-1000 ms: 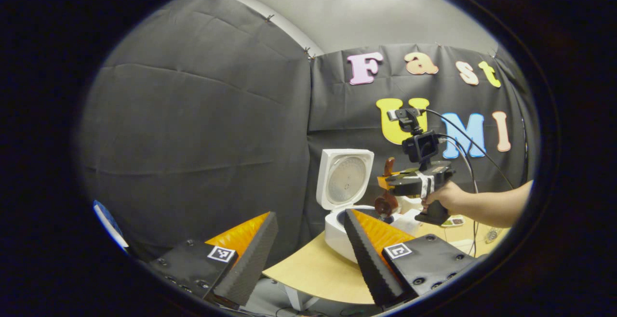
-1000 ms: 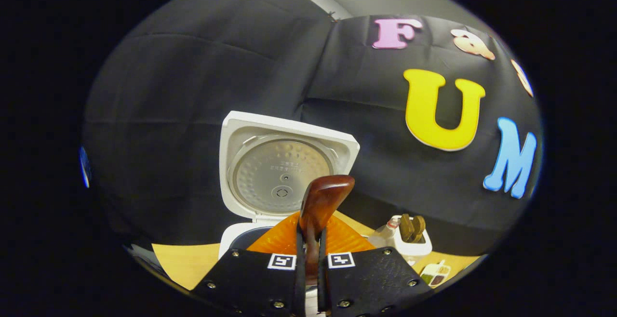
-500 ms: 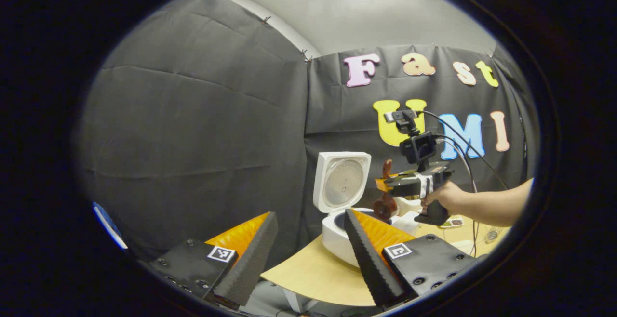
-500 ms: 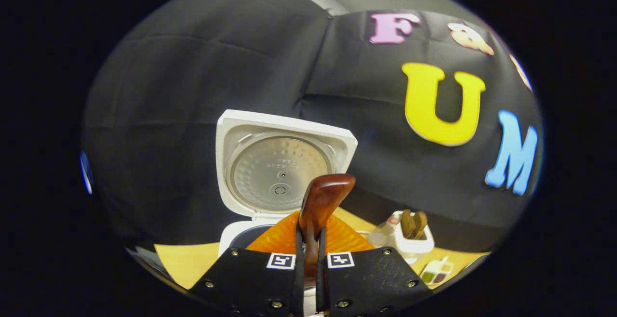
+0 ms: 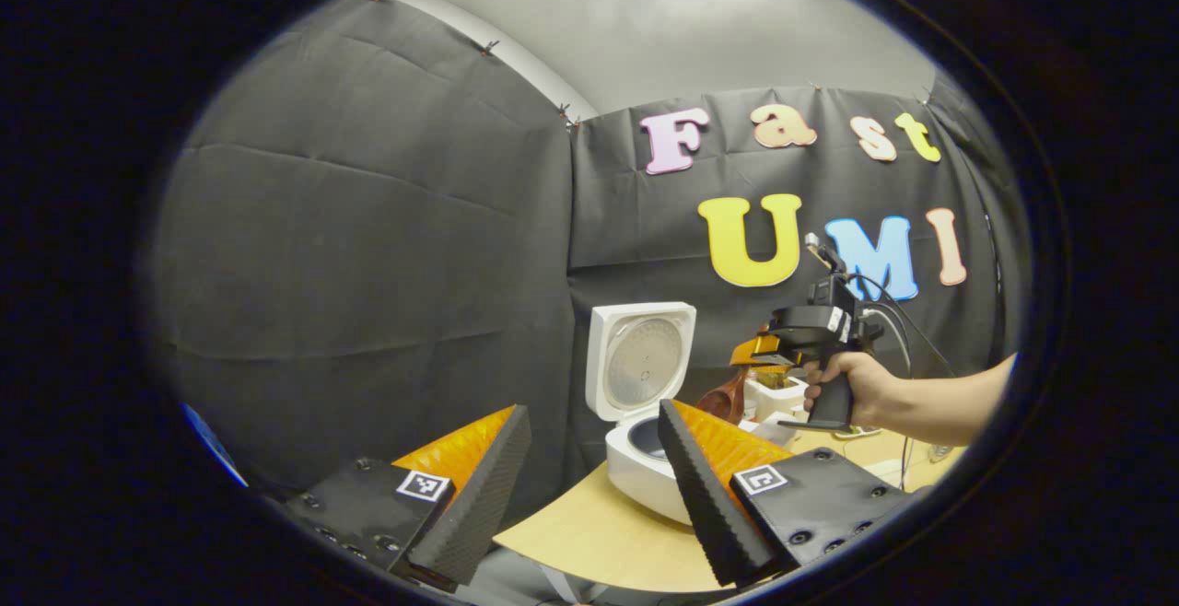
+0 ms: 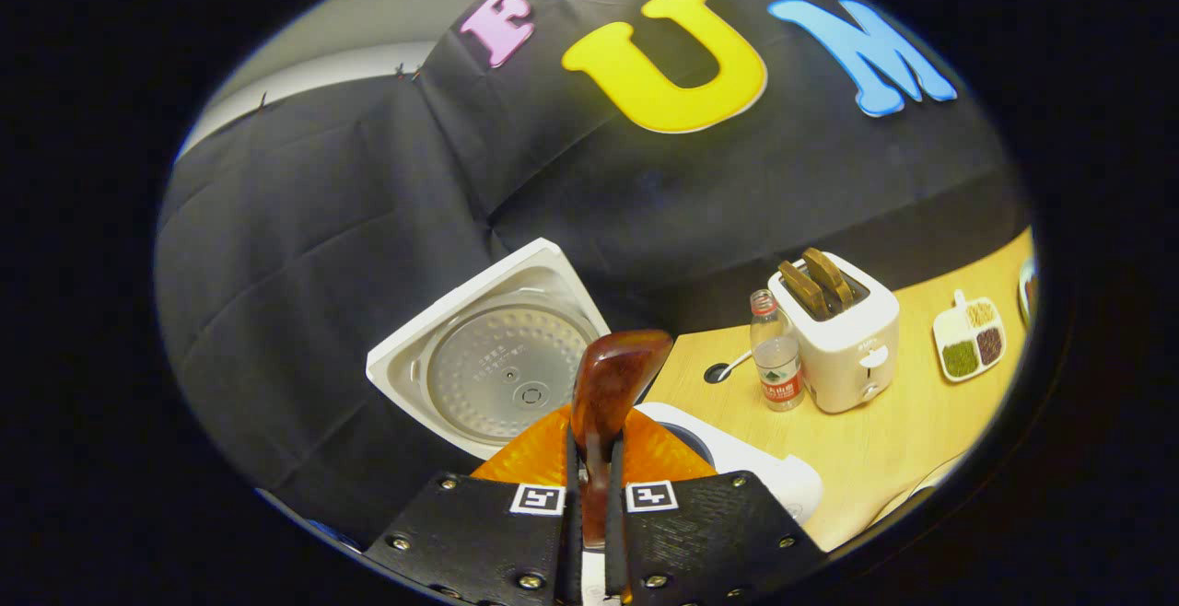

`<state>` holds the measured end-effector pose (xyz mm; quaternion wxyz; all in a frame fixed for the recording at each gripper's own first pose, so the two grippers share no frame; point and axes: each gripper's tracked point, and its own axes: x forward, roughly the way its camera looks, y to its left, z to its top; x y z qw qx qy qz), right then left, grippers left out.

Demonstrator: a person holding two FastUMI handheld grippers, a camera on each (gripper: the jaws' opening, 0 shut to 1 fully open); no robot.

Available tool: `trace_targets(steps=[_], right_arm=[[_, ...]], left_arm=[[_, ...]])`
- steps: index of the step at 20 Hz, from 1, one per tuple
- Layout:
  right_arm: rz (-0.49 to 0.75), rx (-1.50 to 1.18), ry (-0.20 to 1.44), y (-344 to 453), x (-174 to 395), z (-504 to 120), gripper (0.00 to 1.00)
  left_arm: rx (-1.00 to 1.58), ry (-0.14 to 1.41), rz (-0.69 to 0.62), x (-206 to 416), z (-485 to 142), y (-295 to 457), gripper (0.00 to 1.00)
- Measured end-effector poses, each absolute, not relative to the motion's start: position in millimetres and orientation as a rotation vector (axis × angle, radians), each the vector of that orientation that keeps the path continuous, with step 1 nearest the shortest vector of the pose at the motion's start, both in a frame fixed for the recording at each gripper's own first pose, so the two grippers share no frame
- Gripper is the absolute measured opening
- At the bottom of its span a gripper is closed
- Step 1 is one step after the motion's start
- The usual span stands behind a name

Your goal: Close the left gripper, press the button to open the rice cooker; take a wooden spoon from the chopstick holder with the right hand, scoop a spoonful of rice and pour it into the rice cooker, then put the wooden spoon back into the chopstick holder.

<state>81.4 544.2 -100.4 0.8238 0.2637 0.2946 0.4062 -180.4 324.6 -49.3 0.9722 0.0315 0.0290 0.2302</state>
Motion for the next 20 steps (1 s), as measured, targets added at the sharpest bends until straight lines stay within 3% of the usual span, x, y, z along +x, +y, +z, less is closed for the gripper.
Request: trace_targets(steps=[3, 20], right_arm=[[0.835, 0.643, 0.636, 515.9, 86.4, -88.7, 0.10], [0.580, 0.455, 0.359, 250.8, 137.2, -30.6, 0.10]], left_arm=[[0.078, 0.040, 0.425, -167.2, -40.8, 308.1, 0.96], [0.037, -0.046, 0.221, -70.8, 2.9, 199.3, 0.96]])
